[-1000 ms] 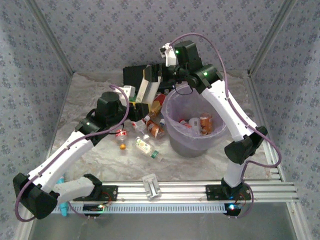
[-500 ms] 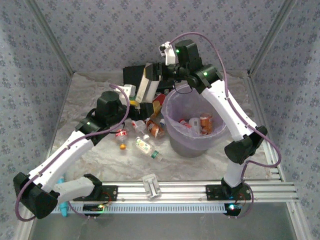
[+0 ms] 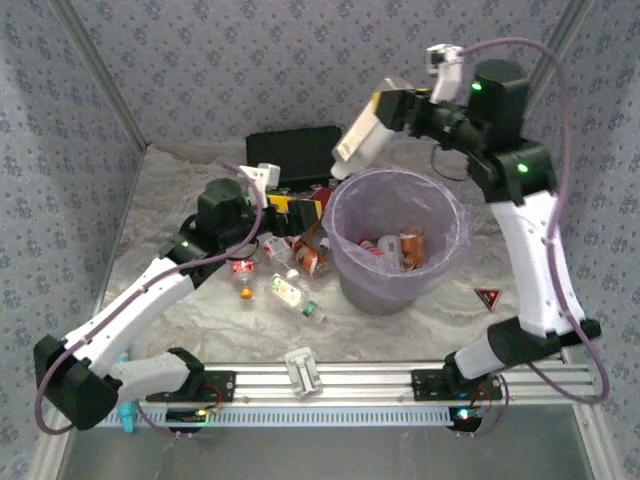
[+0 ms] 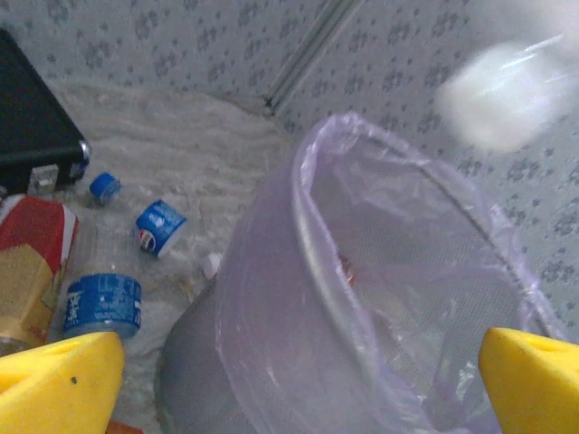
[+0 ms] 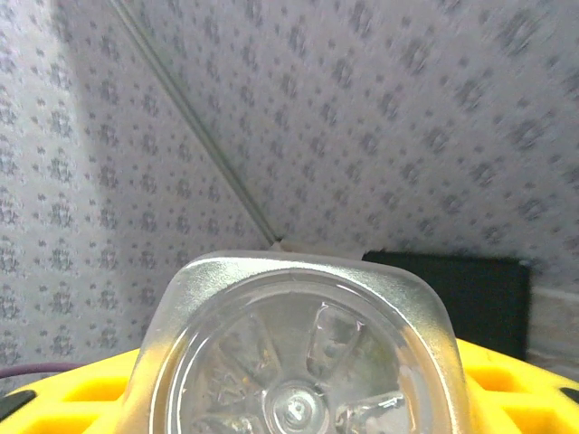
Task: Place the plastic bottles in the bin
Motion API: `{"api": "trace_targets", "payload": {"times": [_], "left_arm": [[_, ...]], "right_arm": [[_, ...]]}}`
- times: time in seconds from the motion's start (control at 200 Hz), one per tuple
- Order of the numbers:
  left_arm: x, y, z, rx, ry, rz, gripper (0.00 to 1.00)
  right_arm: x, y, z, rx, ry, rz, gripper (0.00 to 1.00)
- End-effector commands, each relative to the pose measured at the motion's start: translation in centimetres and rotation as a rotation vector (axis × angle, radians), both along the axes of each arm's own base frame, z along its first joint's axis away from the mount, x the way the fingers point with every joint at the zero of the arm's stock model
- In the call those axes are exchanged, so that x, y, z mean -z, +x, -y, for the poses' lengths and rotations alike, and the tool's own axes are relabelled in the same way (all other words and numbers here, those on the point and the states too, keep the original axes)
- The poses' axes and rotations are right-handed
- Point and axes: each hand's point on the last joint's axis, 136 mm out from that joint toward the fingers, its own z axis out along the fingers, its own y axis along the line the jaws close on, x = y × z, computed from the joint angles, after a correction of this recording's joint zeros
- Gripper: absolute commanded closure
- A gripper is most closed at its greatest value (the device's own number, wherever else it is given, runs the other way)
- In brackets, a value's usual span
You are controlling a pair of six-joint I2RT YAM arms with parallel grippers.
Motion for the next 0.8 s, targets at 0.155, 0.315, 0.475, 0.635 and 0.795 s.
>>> {"api": "trace_targets", "payload": {"times": [0.155,0.315,0.475,0.635,0.795], "left_arm": [[0.1,-0.1,3.7,0.083,0.021,-0.015,0.01],[1.4,0.2,4.6,0.093,0.047,-0.04,0.01],[2.1,0.2,4.9,0.097,0.058,-0.05,0.02],[2.5,0.3,4.7,0.089,0.054,-0.043,0.02],[3.3,0.3,4.9,0.087,0.038,-0.06,0.03]], "right_arm": [[6.4,-2.6,2.8,0.01,-0.131,-0.234,0.49],[11.3,-3.8,3.1,-0.017,-0.201,-0.406,0.51],[15.7,-4.0,2.9,-0.052,-0.244,-0.542,0.52],[19.9,-4.3,2.5,-0.083,-0.287,-0.661,0.53],[24.2,-4.2,1.6,-0.106,-0.326,-0.745,0.53]]}}
